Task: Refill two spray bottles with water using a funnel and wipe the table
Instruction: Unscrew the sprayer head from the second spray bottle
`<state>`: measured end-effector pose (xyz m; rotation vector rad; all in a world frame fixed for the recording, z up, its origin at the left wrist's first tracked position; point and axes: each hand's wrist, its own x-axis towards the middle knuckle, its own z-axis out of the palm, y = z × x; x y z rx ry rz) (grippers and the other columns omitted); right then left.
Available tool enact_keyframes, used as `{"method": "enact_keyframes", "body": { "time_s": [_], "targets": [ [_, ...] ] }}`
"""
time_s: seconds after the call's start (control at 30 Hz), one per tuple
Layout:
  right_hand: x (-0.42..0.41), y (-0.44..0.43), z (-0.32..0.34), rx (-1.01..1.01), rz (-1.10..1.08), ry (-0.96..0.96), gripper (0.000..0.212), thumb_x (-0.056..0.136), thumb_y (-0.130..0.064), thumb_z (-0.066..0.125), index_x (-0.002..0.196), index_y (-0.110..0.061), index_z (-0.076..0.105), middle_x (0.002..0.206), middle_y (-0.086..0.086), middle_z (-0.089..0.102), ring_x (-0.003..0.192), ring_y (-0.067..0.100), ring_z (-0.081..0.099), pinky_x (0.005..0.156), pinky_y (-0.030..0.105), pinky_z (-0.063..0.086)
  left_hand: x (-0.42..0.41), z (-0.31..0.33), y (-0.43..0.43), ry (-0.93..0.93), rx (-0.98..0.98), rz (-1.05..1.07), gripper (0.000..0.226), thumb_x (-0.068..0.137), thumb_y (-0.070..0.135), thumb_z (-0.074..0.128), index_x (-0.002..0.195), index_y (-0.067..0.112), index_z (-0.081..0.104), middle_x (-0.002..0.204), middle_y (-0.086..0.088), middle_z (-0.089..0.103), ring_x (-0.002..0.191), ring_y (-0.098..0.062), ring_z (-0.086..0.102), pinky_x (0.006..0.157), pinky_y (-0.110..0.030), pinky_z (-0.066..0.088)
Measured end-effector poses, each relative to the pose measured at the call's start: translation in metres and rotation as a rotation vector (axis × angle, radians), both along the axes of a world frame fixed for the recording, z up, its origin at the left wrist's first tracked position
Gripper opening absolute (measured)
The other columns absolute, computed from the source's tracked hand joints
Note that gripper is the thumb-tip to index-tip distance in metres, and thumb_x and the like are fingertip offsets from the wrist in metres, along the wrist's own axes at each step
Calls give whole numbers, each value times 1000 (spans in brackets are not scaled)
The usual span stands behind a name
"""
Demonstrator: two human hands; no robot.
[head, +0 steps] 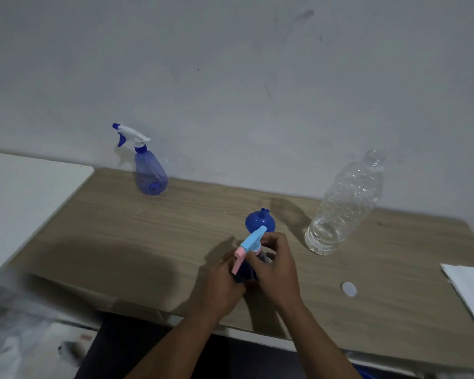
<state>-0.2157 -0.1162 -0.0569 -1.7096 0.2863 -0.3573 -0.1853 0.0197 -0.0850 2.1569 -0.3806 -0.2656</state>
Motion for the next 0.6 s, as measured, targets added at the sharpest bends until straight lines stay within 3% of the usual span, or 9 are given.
{"method": "enact_keyframes", "body": {
  "time_s": [0.1, 0.2, 0.3, 0.37, 0.47, 0.6],
  "targets": [
    [3, -4, -1, -74, 5, -38, 28, 87, -12, 77, 101, -33, 65, 103, -24, 66, 99, -4, 64, 79, 2, 44, 3, 5, -2, -18, -5, -10, 50, 75, 21, 83, 111, 46, 60, 96, 27, 66, 94, 19, 59, 76, 0, 43],
    [1, -5, 3, -151, 60, -105, 32, 90, -8, 71, 105, -36, 68, 104, -20, 65, 100, -1, 64, 80, 4, 43, 5, 12, -3, -6, -17, -13, 57, 74, 23, 84, 125, 39, 63, 105, 24, 67, 96, 12, 61, 84, -9, 49],
    [-1, -1, 5, -123, 26, -49, 35, 86, -28, 75, 117, -39, 63, 110, -29, 65, 102, -6, 63, 79, 3, 44, 4, 14, -4, 19, -2, -12, 49, 76, 19, 84, 120, 31, 66, 90, 27, 63, 83, 23, 56, 72, 1, 41],
    [1, 1, 4, -105, -12, -21, 35, 79, -38, 77, 109, -42, 58, 107, -31, 65, 99, -8, 63, 76, 2, 44, 4, 15, -4, 45, 8, -11, 45, 78, 18, 83, 119, 24, 67, 90, 21, 65, 75, 21, 56, 68, 4, 37],
    [2, 2, 2, -87, -10, -32, 28, 87, -23, 76, 101, -40, 60, 103, -26, 66, 95, -3, 65, 74, 8, 48, 4, 21, -3, 36, 13, -26, 45, 81, 20, 81, 122, 28, 65, 96, 19, 65, 75, 18, 55, 70, 2, 38],
    [-1, 3, -1, -81, 33, -62, 29, 93, -19, 70, 113, -38, 63, 108, -19, 65, 97, 3, 66, 76, 15, 52, 5, 25, -5, 40, -21, -12, 51, 81, 5, 78, 128, 18, 65, 117, 5, 69, 89, 9, 59, 76, 3, 38]
  ]
}}
